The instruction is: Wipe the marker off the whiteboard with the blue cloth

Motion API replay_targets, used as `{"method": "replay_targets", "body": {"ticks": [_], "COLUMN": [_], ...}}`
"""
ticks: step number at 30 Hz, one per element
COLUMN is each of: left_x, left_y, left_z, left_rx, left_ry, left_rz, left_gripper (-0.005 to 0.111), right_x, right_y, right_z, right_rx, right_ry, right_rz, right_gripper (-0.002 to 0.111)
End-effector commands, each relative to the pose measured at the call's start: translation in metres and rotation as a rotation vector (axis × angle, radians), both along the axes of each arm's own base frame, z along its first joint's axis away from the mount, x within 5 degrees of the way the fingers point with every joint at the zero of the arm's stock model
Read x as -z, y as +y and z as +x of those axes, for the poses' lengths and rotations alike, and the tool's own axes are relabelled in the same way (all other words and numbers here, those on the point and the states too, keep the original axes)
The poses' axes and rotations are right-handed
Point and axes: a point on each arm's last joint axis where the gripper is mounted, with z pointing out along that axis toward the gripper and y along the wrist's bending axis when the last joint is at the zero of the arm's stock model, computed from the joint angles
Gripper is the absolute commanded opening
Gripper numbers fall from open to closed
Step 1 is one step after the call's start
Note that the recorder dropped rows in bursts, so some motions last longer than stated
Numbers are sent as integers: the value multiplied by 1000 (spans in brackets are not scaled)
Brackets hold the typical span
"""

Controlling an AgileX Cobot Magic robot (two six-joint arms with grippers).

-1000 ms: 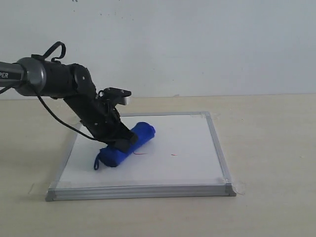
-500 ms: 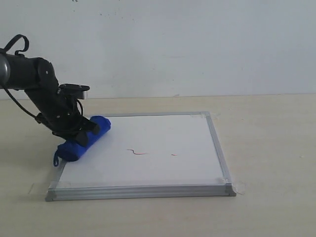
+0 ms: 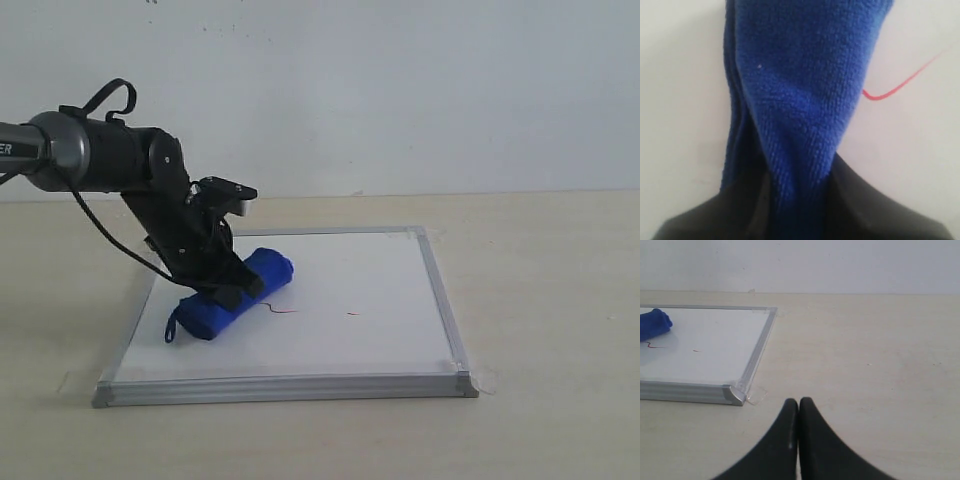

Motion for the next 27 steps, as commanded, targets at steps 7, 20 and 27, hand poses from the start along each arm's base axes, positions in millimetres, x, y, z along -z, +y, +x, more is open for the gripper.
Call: {"method": "replay_targets", "body": {"ticks": [7, 20, 27], "left_x": [14, -14, -28], "left_y": [76, -9, 1], "left_z": [1, -15, -12], "left_rx": [-187, -51, -57], "left_ry": [111, 114, 43], "left_rz": [50, -104, -33], "left_gripper": [4, 4, 4], "right_x": [-1, -1, -1], "right_y": [0, 0, 0], "right_z": [0, 0, 0], "right_rx": [2, 2, 2], "right_ry": [-13, -13, -13], "right_rz": [2, 2, 2], "right_gripper": [0, 0, 0]}}
